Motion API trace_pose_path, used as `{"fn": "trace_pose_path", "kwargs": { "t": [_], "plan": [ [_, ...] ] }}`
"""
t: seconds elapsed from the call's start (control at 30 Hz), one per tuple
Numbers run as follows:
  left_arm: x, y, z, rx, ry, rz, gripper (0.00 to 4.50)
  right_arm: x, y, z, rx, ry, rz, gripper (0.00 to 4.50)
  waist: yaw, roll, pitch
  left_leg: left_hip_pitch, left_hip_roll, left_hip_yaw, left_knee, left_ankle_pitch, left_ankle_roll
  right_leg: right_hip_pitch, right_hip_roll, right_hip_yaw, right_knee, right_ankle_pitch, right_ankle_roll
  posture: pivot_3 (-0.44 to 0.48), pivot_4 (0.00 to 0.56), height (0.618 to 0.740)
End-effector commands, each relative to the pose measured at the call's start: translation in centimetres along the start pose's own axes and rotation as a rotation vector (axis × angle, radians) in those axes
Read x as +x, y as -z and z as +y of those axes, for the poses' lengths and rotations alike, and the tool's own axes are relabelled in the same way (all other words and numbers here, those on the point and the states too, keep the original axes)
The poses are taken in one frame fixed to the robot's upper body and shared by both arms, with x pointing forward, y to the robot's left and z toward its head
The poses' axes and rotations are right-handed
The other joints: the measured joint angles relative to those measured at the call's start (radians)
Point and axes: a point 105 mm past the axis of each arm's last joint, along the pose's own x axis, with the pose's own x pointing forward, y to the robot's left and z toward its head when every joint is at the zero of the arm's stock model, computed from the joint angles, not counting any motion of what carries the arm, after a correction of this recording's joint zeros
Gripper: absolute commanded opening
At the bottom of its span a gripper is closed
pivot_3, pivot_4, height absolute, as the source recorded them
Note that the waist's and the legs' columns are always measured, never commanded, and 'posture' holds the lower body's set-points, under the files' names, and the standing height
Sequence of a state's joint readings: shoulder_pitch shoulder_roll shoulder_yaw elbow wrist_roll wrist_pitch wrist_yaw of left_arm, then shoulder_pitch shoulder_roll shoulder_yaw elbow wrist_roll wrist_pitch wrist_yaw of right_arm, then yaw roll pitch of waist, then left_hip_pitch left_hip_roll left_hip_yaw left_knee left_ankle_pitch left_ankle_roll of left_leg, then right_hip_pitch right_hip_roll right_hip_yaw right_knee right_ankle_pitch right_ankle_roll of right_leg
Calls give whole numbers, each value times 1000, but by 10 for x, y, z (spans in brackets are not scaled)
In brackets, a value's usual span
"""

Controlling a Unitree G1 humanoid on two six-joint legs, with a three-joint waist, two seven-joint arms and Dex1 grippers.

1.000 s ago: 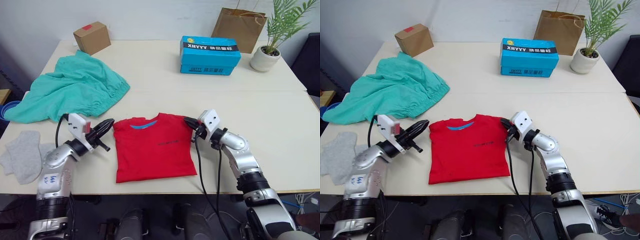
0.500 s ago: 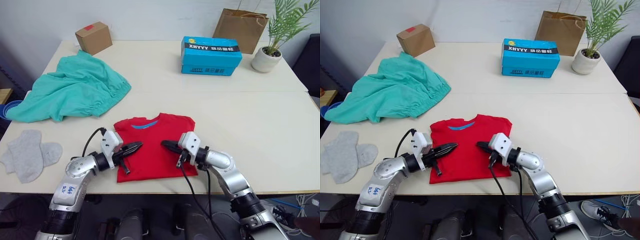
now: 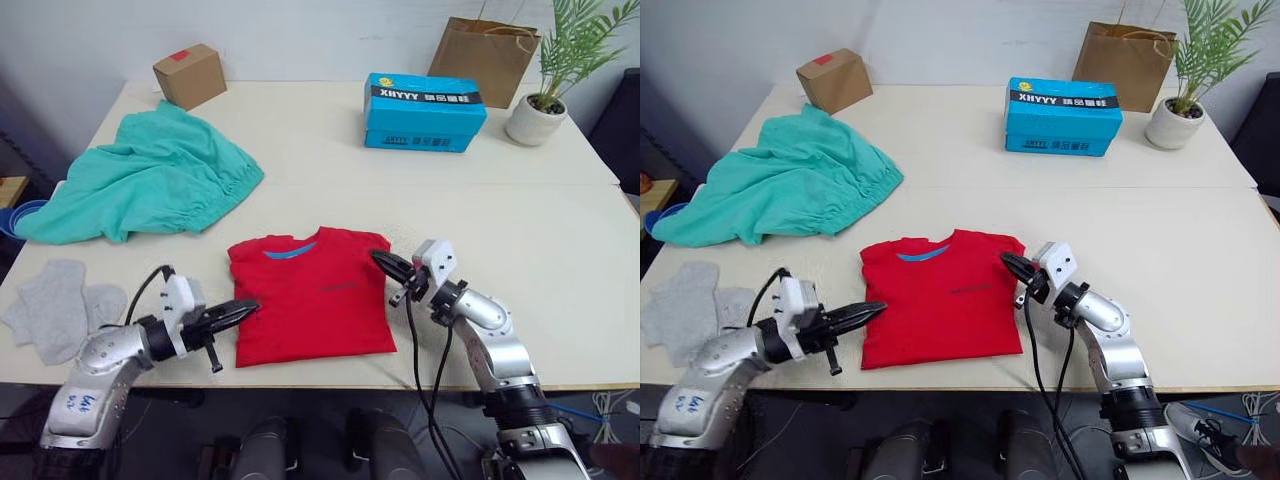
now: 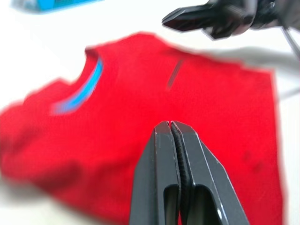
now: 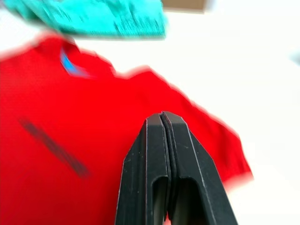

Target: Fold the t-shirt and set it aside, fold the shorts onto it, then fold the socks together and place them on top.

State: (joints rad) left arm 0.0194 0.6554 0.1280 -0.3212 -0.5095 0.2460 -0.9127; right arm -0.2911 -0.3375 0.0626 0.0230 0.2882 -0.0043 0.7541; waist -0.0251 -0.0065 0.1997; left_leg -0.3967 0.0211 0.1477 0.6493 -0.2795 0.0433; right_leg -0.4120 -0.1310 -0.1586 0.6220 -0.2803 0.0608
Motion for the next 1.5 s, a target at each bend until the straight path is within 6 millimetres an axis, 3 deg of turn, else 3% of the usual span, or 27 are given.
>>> {"fn": "trace_pose_path", "kwargs": {
  "t": [0.03,0.13,0.3,0.33,0.47,0.57,0.6,0.67,0.77,0.87,1.03,1.1,1.23,1.43,1.5],
  "plan": [
    [12,5,-24,-17,100,32,49,6,4,33,-32,-114,23,0,-1,0,0,0,0,0,0,0,0,0,0,0,0,0,0,0,150,740],
    [11,40,-40,-1,157,159,49,7,29,47,-91,-149,94,0,-4,0,0,0,-1,1,-1,-1,-1,0,0,0,-1,0,0,0,150,740],
    [11,46,-22,7,5,99,49,-3,43,38,-63,-97,115,0,1,-3,-2,1,1,2,0,-1,-1,0,1,0,0,-1,-1,0,150,740],
    [8,49,-21,3,-3,103,49,-11,44,27,-40,-51,117,0,2,-3,-2,1,1,1,0,-1,0,0,1,0,0,-1,-1,0,150,740],
    [-9,46,-30,-31,32,83,49,-40,32,-5,110,75,86,0,9,-3,-2,2,1,0,-1,-4,3,1,0,0,-1,-1,-1,0,150,740],
    [-17,25,-33,-66,54,36,49,-52,6,-3,214,-13,48,0,10,-1,-1,0,1,0,-1,-4,2,0,0,1,-2,-1,-2,0,150,740],
    [-20,18,-34,-83,63,29,15,-57,0,-3,240,-35,58,170,11,0,0,0,1,0,-1,-4,2,-1,0,1,-2,-1,-2,0,150,740],
    [-25,1,-35,-77,94,13,423,-70,-9,-3,301,-78,102,576,16,1,1,-1,2,0,-1,-5,3,-1,0,0,-2,-2,-2,0,150,740],
    [-30,-23,-38,-41,135,-27,1259,-91,-11,-5,455,-111,252,1575,22,2,1,0,2,0,-1,-6,4,0,1,0,-2,-2,-3,0,150,740],
    [-30,-27,-39,1,156,-8,2268,-104,2,-4,671,-87,477,2683,22,2,1,1,2,0,0,-6,4,0,0,0,-3,-2,-3,0,150,740],
    [-25,-35,-38,34,163,-99,3848,-96,13,10,900,-137,652,4436,21,2,1,0,3,0,-1,-6,3,-1,2,0,-2,-3,-5,0,150,740],
    [-26,-39,-38,11,151,-165,4448,-90,17,17,938,-173,706,4500,22,2,1,0,3,0,-1,-6,3,-1,2,-1,-2,-3,-5,0,150,740],
    [-28,-32,-43,-8,158,-143,4485,-68,11,32,1027,-282,717,4500,17,-1,0,0,4,0,-1,-6,2,-1,4,-1,-3,-3,-5,0,150,740],
    [-36,-30,-52,-55,208,-139,4485,-27,20,49,1037,-331,739,4500,3,-1,0,0,7,0,-1,-6,-1,-1,7,-1,-3,-3,-5,0,150,740],
    [-36,-28,-52,-57,209,-125,4500,-16,24,51,1047,-321,721,4101,-3,-1,-1,0,8,0,-1,-6,-1,-1,8,-1,-2,-3,-6,0,150,740]
  ]
}}
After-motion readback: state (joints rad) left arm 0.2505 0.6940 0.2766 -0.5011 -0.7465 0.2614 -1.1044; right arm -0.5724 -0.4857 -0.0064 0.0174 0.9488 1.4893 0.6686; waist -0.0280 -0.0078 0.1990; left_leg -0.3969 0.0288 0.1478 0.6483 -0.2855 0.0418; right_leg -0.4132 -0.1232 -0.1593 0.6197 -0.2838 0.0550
